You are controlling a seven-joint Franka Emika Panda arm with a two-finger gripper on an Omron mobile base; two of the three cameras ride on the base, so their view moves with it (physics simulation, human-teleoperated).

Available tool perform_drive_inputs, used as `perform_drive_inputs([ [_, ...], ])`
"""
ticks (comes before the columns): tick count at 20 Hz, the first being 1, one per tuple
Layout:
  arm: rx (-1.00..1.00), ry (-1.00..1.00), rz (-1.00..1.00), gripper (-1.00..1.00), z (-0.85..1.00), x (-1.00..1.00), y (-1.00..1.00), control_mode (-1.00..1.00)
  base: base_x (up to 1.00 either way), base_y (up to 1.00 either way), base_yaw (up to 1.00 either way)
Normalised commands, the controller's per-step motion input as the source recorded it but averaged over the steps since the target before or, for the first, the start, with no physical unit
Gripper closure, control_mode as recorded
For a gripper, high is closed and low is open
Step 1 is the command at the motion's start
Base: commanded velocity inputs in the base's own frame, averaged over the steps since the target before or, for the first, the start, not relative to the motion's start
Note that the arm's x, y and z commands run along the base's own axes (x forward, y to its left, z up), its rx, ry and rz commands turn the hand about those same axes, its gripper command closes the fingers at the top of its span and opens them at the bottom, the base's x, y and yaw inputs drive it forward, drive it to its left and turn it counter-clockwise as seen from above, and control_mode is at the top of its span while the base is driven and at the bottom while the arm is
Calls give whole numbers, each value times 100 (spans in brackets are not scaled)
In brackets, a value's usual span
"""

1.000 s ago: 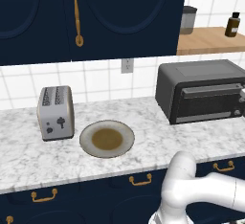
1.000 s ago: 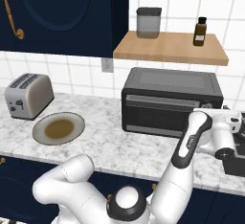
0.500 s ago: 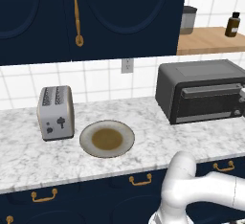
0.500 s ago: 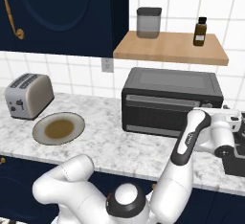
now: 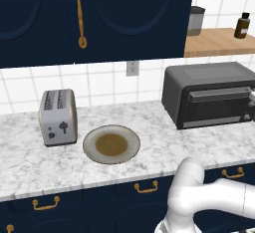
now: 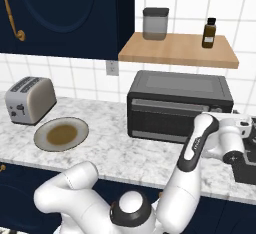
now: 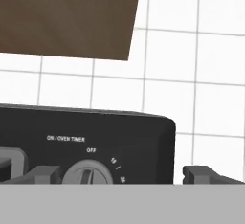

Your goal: Pick up the kebab skewer and baguette bread, and place them inside the toaster oven. Close the toaster oven door and start by setting the timer.

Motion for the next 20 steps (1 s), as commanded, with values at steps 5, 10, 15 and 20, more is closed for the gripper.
perform_drive_inputs([
  [5, 1, 0, -9, -100, -6, -16, -18, -100, 0, 0, 0],
  [10, 1, 0, -5, -100, -1, -8, -32, -100, 0, 0, 0],
  [15, 1, 0, -3, -100, -9, -8, -16, -100, 0, 0, 0],
  [20, 0, -1, -5, 100, -13, -9, -5, -100, 0, 0, 0],
])
